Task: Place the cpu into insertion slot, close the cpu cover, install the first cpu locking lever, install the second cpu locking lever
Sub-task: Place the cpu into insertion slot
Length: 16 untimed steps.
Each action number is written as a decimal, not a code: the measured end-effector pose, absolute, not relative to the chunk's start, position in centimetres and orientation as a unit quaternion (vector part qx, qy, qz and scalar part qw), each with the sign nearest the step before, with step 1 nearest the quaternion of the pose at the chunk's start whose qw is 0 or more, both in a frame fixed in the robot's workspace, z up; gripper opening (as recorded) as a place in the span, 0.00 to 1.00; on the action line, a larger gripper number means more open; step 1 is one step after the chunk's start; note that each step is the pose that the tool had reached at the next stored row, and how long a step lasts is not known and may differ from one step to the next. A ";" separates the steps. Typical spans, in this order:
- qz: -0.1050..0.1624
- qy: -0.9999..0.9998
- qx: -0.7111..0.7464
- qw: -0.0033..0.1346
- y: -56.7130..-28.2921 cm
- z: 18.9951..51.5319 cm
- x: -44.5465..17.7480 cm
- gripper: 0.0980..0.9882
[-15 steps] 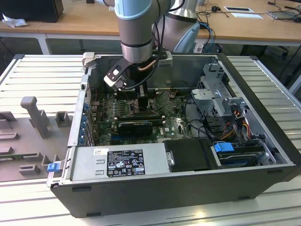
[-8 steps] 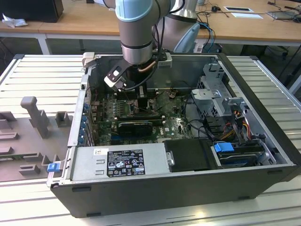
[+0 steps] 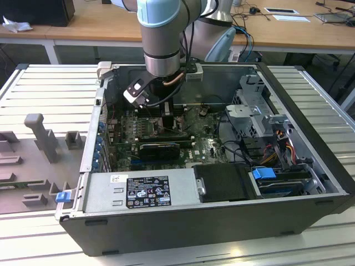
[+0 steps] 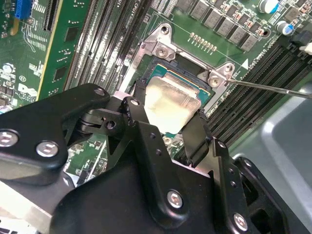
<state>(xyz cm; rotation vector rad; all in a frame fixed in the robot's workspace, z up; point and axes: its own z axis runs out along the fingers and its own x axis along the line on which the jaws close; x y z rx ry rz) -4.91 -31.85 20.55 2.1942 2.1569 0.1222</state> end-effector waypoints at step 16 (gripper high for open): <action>0.035 0.700 0.712 0.035 -31.3 19.9 -4.8 0.50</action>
